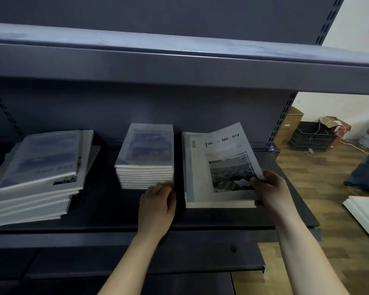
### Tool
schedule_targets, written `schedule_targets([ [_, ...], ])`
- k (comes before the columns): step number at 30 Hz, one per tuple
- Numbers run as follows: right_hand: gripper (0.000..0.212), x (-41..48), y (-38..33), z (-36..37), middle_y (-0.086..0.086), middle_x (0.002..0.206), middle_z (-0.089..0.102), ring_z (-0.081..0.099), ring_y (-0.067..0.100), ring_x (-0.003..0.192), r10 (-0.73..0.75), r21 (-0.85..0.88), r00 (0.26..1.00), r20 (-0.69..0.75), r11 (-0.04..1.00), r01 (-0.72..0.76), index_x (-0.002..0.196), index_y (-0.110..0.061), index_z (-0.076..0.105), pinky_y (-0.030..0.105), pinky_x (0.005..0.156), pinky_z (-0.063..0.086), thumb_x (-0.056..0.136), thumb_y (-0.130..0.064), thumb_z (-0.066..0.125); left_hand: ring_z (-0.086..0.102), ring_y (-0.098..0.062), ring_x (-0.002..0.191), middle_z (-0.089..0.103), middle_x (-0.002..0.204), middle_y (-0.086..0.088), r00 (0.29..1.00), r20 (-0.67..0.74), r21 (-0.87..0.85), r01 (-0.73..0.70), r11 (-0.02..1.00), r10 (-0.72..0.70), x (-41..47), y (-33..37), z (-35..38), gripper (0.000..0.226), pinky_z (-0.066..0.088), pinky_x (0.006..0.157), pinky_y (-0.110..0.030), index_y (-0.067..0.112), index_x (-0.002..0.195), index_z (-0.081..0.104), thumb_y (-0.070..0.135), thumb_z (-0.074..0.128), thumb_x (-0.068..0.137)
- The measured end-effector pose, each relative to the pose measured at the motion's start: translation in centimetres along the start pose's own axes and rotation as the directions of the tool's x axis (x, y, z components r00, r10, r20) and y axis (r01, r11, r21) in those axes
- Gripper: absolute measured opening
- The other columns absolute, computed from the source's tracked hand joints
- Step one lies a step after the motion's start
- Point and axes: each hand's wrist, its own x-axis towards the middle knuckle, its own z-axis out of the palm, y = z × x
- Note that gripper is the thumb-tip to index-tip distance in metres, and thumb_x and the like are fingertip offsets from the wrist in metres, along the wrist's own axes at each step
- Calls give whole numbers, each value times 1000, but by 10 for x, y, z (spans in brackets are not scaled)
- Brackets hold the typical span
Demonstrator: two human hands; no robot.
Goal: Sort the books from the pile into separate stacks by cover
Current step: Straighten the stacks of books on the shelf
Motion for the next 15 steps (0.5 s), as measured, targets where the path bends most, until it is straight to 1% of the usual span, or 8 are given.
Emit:
schedule_targets([
  [2, 10, 2, 7, 0, 9, 69, 62, 57, 27, 61, -51, -127, 999, 5, 991, 51, 80, -14, 63, 31, 47, 39, 88, -12, 56, 55, -18, 83, 61, 89, 3, 1000, -11, 74, -16, 997, 17, 1, 1, 3, 25, 40, 70, -32, 18, 88, 64, 30, 42, 90],
  [4, 22, 5, 14, -1, 14, 64, 59, 58, 35, 63, -115, -287, 993, -34, 953, 100, 74, -5, 58, 31, 50, 36, 83, -24, 63, 54, -19, 85, 60, 90, 3, 1000, -8, 111, -10, 994, 11, 1, 2, 6, 13, 38, 72, -32, 18, 86, 64, 24, 53, 89],
  [5, 25, 5, 16, 0, 12, 64, 59, 58, 35, 66, -138, -348, 989, -58, 931, 110, 77, -4, 57, 32, 52, 38, 81, -27, 66, 53, -18, 87, 60, 92, 3, 1000, -7, 118, -1, 993, 2, 0, 1, 7, 9, 39, 74, -32, 18, 88, 64, 22, 56, 88],
  [7, 25, 3, 17, 1, 4, 75, 61, 60, 30, 77, -169, -416, 979, -112, 903, 108, 94, -12, 59, 36, 61, 43, 80, -30, 69, 53, -17, 90, 60, 97, 4, 1000, -12, 119, 20, 993, -19, 0, -1, 7, 10, 39, 77, -32, 19, 93, 65, 22, 56, 89],
  [9, 32, 1, 21, 3, 2, 91, 60, 58, 30, 90, -211, -468, 971, -117, 874, 134, 106, -21, 56, 34, 65, 41, 80, -34, 69, 52, -17, 91, 58, 98, 4, 1000, -16, 129, 28, 991, -26, 0, -2, 9, 11, 39, 78, -32, 19, 94, 64, 24, 55, 88],
  [10, 32, 0, 24, 4, 4, 96, 58, 57, 31, 93, -225, -466, 969, -106, 872, 152, 104, -22, 56, 33, 66, 39, 78, -35, 69, 51, -17, 90, 58, 97, 4, 1000, -16, 139, 25, 990, -23, 0, -2, 9, 11, 39, 77, -32, 19, 93, 64, 24, 55, 88],
  [12, 33, -1, 27, 6, 4, 100, 50, 52, 32, 101, -188, -424, 979, -81, 895, 137, 98, -22, 56, 34, 73, 40, 74, -37, 73, 51, -17, 89, 57, 97, 4, 1000, -20, 162, 19, 987, -16, 0, -1, 10, 11, 37, 76, -31, 19, 92, 64, 25, 55, 88],
  [15, 48, -4, 30, 3, -3, 113, 44, 43, 27, 115, -187, -440, 982, 31, 880, 181, 101, -29, 58, 37, 91, 41, 62, -51, 76, 52, -18, 90, 57, 101, 3, 1000, -19, 196, 16, 981, -13, 1, -1, 10, 12, 37, 75, -31, 18, 94, 65, 24, 59, 86],
])
